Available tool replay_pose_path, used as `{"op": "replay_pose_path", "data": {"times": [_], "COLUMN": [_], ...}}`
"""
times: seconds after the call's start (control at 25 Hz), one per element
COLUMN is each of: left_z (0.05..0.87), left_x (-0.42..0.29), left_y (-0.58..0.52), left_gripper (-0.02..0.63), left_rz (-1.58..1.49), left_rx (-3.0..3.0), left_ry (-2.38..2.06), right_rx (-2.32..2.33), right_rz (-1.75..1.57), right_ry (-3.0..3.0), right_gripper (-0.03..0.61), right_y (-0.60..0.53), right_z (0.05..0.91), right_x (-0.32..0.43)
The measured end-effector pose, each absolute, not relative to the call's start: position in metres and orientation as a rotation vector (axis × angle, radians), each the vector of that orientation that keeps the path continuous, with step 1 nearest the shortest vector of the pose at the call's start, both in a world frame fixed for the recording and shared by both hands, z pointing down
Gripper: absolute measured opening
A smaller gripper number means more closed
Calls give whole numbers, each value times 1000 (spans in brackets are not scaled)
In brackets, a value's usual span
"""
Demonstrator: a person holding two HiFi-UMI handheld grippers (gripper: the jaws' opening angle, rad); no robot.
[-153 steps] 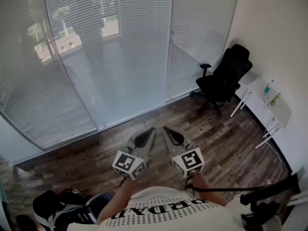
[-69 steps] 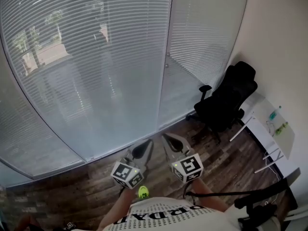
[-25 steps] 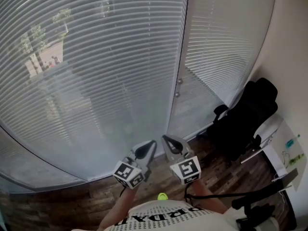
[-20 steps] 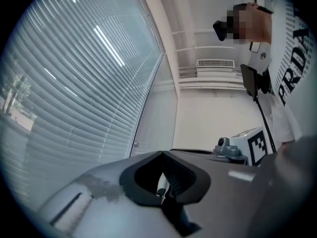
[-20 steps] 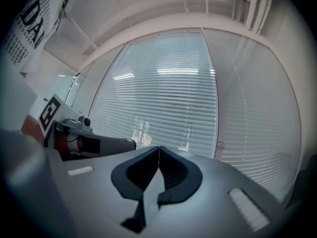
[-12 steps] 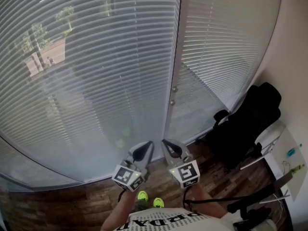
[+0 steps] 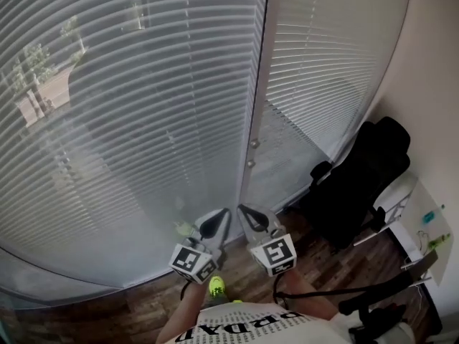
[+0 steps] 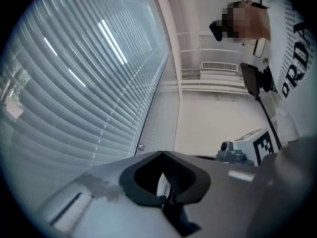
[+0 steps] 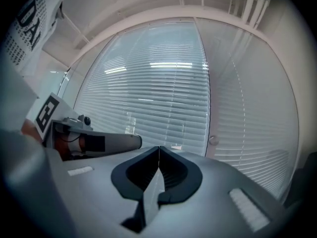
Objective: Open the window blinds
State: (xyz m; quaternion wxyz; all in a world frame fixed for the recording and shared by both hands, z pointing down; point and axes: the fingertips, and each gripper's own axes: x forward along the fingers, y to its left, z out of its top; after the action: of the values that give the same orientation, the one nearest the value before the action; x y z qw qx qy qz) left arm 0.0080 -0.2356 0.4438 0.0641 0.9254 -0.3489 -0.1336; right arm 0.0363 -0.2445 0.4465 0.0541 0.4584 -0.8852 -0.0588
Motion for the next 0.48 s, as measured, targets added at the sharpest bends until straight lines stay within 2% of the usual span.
{"op": "replay_pose_path", "data": {"times": [0.48], "left_z": [454], "left_x": [7], "left_y": [-299], "left_gripper": [-2], "left_rz": [-410], "left_rx": [2841], "left_ry": [-910], "right_rx": [1558], "right_rz": [-303], "right_ry": [-2568], "right_gripper": [22], "right_y": [-321], "right_z": [442], "right_x": [42]}}
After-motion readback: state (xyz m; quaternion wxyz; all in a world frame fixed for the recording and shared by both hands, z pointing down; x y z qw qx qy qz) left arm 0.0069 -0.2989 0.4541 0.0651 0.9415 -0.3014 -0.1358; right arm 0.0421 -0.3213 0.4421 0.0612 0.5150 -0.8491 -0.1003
